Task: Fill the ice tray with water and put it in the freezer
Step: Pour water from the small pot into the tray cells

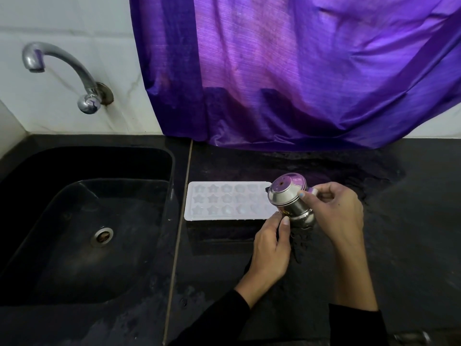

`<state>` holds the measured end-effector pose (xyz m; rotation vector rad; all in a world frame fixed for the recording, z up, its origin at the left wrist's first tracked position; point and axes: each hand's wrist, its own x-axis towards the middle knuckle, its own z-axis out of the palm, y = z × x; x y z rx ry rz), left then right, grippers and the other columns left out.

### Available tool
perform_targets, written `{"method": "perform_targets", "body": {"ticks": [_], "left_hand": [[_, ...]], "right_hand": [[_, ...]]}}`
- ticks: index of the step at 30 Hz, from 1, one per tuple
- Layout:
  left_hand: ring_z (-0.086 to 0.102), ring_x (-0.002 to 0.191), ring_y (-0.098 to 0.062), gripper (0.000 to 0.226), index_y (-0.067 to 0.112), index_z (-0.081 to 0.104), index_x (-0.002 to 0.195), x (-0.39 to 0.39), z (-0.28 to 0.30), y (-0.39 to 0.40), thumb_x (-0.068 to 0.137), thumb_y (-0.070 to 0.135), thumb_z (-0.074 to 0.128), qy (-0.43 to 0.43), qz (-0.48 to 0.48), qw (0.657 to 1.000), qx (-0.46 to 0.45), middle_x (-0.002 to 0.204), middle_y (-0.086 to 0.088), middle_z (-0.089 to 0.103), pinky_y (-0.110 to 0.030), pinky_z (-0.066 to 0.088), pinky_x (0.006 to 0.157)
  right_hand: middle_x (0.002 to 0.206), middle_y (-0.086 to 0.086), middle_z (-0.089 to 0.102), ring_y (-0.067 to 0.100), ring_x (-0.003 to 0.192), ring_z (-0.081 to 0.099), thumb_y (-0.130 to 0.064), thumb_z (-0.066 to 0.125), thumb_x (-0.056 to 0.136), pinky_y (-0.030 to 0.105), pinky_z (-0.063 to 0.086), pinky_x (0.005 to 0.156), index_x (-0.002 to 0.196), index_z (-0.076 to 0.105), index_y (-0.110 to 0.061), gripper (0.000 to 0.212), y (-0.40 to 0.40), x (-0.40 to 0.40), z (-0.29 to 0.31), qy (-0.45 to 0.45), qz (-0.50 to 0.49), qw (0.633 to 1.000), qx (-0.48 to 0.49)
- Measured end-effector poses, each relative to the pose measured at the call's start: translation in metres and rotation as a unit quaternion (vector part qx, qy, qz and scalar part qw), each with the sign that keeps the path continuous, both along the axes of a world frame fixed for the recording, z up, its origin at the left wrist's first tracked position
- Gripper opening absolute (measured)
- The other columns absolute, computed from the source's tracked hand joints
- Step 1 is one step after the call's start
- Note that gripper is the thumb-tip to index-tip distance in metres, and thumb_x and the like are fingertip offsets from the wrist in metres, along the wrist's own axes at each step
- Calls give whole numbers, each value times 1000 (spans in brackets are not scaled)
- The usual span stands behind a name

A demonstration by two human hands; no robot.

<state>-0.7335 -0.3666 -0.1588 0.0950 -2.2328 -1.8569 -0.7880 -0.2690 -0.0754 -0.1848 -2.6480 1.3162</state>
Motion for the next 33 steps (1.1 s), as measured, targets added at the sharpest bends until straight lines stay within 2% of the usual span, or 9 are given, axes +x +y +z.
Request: {"method": "perform_targets", "body": {"ticks": [5,8,10,17,20,25,33], "left_hand": [[57,102,5,30,24,59,122,2,3,-1,103,27,36,6,7,1000,5,109,13,65,-13,43,86],[49,117,11,34,27,51,134,3,4,-2,102,28,37,4,8,1000,6,125,19,58,-10,38,97],[43,125,10,40,26,43,141,4,4,-3,102,31,36,-2,6,1000,3,135,18,52,-12,35,104],[43,129,4,45,25,39,145,5,2,-10,102,34,36,-12,17,1000,2,140,11,51,-21,35,108],[46,126,1,45,23,40,144,5,0,-13,101,36,35,-18,18,1000,2,136,10,55,-22,38,106],[58,104,2,36,26,49,136,6,4,-17,103,30,36,-8,22,1000,-6,114,10,66,-7,39,85],[58,91,3,32,28,55,128,6,5,-20,103,30,36,-11,13,1000,-4,96,15,63,-7,39,78]], "right_hand": [[78,-5,69,18,79,66,-32,77,77,36,52,75,75,63,-21,18,2,1,1,5,-3,999,-44],[78,-2,70,19,77,68,-33,78,77,40,56,75,78,65,-21,17,2,2,0,9,-6,997,-79],[78,0,71,19,75,69,-33,78,77,42,58,74,81,66,-20,18,0,2,-1,10,-5,995,-98],[75,-2,71,18,72,69,-34,79,75,45,58,74,79,66,-21,18,-10,-2,-3,7,5,995,-98],[74,-3,71,19,74,69,-35,79,74,47,57,76,76,65,-21,19,-14,-2,-4,8,11,997,-82],[75,-5,70,20,74,69,-37,78,73,50,58,71,74,64,-24,19,-18,-4,-5,3,22,998,-62],[76,-7,68,20,75,68,-38,77,74,50,58,68,74,62,-27,19,-24,-3,-3,-6,32,999,-38]]}}
